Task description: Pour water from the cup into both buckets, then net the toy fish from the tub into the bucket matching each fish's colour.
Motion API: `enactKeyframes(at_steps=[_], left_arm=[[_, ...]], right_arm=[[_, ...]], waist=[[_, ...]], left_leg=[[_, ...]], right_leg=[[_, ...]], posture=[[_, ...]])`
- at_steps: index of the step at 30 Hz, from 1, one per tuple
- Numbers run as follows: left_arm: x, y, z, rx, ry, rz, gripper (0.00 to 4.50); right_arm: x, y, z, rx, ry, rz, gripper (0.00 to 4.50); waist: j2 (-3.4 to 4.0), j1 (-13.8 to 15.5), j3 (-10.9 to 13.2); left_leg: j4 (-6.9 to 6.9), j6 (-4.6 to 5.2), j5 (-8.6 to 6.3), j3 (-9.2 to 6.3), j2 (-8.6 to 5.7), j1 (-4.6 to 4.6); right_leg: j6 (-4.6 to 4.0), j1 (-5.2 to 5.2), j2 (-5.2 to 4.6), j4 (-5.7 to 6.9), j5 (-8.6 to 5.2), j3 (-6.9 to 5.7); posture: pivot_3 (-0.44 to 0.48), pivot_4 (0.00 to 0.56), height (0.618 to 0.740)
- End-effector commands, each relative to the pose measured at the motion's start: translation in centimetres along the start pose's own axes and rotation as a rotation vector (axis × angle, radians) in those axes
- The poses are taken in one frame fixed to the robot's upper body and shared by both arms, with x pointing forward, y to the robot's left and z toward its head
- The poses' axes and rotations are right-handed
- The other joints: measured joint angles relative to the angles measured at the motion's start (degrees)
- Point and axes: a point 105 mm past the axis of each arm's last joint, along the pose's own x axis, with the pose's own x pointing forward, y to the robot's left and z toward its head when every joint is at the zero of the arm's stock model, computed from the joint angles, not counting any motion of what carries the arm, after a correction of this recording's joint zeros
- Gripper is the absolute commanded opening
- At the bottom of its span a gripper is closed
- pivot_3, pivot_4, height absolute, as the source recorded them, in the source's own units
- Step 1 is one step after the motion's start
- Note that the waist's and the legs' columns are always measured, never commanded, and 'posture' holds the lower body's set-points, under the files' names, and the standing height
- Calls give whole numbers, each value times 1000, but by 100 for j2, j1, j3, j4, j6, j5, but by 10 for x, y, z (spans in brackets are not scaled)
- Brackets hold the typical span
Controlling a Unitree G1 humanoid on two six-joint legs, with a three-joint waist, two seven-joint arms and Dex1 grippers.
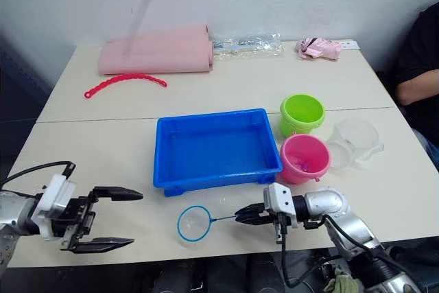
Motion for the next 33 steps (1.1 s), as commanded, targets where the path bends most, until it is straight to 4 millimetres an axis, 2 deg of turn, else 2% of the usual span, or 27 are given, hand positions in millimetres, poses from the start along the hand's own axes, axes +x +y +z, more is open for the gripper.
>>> enactKeyframes(at_steps=[1,7,9,10,14,15,17,20,24,27,30,33], left_arm=[[4,-6,5,10,-11,-42,4480],[-2,-2,7,24,28,-52,4480],[-2,0,9,26,26,-52,4500],[-3,-1,9,11,28,-53,4500],[-8,-1,11,-8,21,-31,4500],[-13,3,12,-19,17,18,4500],[-23,7,7,-39,34,103,4500],[-35,12,-6,-13,92,231,4500],[-45,14,-18,3,137,323,4500],[-65,17,-37,1,180,431,4500],[-69,17,-54,-5,208,462,4500],[-67,22,-61,6,195,500,4500]], right_arm=[[7,1,-8,-40,13,-16,0],[8,-4,-14,30,-10,-57,0],[6,-4,-12,28,-19,-50,880],[5,-5,-11,19,-22,-50,1144],[-3,-6,-5,-7,-21,-59,3075],[-13,-1,6,7,-44,-42,3635],[-32,12,24,17,-65,-3,4471],[-55,23,41,10,-45,4,4471],[-75,28,53,6,-8,-28,4471],[-123,9,63,-78,107,-214,4471],[-154,-4,63,-121,177,-339,4471],[-177,-9,63,-108,225,-407,4471]], waist=[[1,-5,0],[0,-5,0],[0,0,0],[0,-2,0],[0,-6,0],[1,-6,0],[11,15,5],[7,13,4],[-2,1,-2],[5,8,0],[-4,6,-5],[-12,14,-10]], left_leg=[[-1,-1,0,0,-1,0],[-1,-4,-1,1,0,0],[-1,-4,-1,0,1,0],[-1,-4,-1,0,0,0],[-1,-7,-4,1,2,0],[-1,-8,-4,1,4,0],[-3,-5,-7,1,1,-3],[-4,5,-15,-1,3,-1],[-6,20,-40,-11,12,26],[-11,21,-54,-16,11,53],[-14,30,-68,-5,9,73],[-26,27,-70,-8,12,74]], right_leg=[[0,-1,0,0,0,0],[-2,-2,3,1,-1,0],[-2,-1,2,0,-1,0],[-3,-1,2,0,-1,-1],[-3,-2,1,-1,-2,1],[-3,-2,2,-2,-2,0],[-4,-5,-3,-3,-2,1],[-3,6,-5,-19,-2,-3],[-3,41,0,-37,-2,-11],[-5,75,-3,-51,-3,-8],[-5,95,-7,-72,-3,-7],[-5,99,-7,-88,-3,2]], posture=[[0,150,740],[0,150,740],[0,150,740],[0,150,740],[0,150,740],[0,150,740],[0,150,740],[0,150,740],[0,150,740],[0,150,740],[0,150,740],[0,150,740]])
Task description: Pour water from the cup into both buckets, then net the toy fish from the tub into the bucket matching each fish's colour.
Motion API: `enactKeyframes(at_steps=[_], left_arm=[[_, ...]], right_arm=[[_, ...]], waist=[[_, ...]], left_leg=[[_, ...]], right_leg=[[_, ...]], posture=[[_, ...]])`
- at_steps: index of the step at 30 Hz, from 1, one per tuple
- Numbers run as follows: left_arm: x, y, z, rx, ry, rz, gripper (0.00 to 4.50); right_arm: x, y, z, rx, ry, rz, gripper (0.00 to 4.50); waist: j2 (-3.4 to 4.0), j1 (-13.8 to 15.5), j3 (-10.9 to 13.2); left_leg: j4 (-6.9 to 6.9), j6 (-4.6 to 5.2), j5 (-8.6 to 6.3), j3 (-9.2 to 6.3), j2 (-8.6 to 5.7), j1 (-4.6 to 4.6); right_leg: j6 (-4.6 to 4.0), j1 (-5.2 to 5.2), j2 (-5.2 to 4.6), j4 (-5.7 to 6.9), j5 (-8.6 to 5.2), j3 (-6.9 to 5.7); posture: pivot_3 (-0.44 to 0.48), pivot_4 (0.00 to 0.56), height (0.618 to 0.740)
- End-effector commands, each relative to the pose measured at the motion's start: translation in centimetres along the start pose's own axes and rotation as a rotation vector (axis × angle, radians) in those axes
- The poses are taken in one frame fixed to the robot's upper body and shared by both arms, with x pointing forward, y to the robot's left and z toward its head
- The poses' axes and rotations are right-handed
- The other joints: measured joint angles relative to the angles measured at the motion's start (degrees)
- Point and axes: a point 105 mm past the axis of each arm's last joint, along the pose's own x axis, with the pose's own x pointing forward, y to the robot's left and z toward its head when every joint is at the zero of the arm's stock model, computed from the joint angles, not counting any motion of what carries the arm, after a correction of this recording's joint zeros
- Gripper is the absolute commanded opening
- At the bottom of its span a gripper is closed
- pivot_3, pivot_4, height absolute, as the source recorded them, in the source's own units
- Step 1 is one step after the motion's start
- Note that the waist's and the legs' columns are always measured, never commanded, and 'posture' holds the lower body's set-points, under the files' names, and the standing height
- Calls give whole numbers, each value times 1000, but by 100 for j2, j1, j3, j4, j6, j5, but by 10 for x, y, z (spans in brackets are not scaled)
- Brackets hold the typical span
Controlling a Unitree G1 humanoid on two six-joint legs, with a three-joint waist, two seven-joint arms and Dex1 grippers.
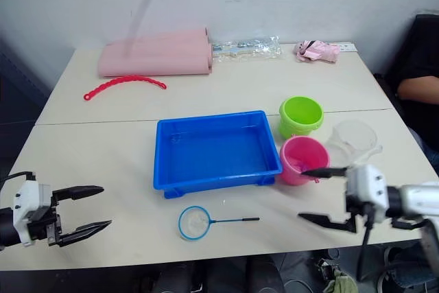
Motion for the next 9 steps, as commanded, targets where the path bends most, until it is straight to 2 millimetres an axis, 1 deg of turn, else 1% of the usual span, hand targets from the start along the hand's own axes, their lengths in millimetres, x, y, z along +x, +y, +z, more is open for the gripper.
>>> enactKeyframes(at_steps=[1,6,9], left_arm=[[5,4,0,41,-23,46,4500],[8,12,6,78,-42,83,4500],[8,15,8,102,-41,83,4500]], right_arm=[[-19,-12,0,-17,34,-60,4471],[-22,-18,-2,-62,44,-74,4471],[-23,-18,-5,-62,45,-84,4471]], waist=[[0,7,0],[0,-7,0],[1,-14,0]], left_leg=[[-5,0,0,-2,0,0],[-15,-3,3,-1,-1,0],[-15,-5,7,4,-1,4]], right_leg=[[0,1,-1,-5,0,7],[0,1,-1,-9,0,7],[0,0,1,-4,0,0]], posture=[[0,150,740],[0,150,740],[0,150,740]])
